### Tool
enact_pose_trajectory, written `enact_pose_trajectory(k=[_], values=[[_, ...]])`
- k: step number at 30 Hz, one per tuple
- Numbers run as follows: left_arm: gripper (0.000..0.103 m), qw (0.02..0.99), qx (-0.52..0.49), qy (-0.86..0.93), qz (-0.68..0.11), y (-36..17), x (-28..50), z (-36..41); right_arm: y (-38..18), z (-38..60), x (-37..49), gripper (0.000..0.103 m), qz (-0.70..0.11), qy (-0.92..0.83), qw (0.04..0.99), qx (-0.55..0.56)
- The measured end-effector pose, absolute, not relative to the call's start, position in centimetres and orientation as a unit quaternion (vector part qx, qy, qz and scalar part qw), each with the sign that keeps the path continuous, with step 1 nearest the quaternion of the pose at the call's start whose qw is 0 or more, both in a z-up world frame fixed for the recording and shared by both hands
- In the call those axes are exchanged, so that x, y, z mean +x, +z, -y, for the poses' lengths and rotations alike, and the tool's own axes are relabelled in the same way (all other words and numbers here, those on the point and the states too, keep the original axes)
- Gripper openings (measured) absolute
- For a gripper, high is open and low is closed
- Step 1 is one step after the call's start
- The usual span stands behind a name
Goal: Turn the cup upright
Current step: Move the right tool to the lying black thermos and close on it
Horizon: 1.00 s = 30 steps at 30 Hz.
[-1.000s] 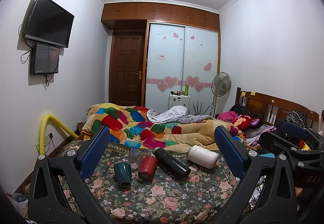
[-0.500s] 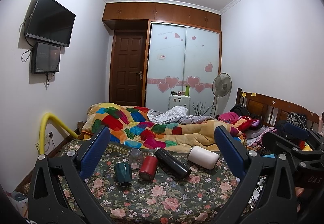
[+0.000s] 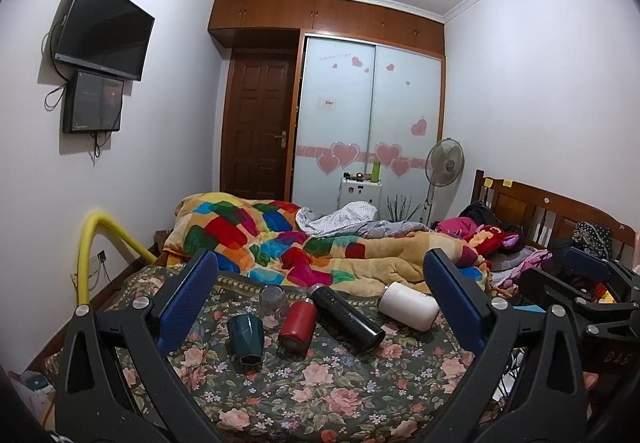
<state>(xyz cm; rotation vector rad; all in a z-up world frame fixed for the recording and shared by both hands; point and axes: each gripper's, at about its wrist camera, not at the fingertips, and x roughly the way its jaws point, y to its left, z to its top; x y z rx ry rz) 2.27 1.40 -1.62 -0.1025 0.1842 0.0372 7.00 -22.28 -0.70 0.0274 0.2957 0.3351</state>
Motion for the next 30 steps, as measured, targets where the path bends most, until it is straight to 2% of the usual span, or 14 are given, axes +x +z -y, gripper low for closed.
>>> enact_pose_trajectory(k=[10, 22, 30], values=[[0.103, 0.982, -0.076, 0.050, -0.166, -5.7, 8.7, -4.1, -4.5, 20.9, 12.6, 0.103, -0.216, 0.152, 0.965, -0.001], [0.103, 0.944, -0.099, 0.092, -0.300, -15.0, 17.1, -8.6, -14.1, 16.9, 26.1, 0.103, -0.372, 0.161, 0.911, -0.070], [0.103, 0.932, -0.082, 0.101, -0.339, -18.6, 19.0, -9.0, -19.6, 13.7, 33.8, 0.100, -0.459, 0.191, 0.859, -0.121]])
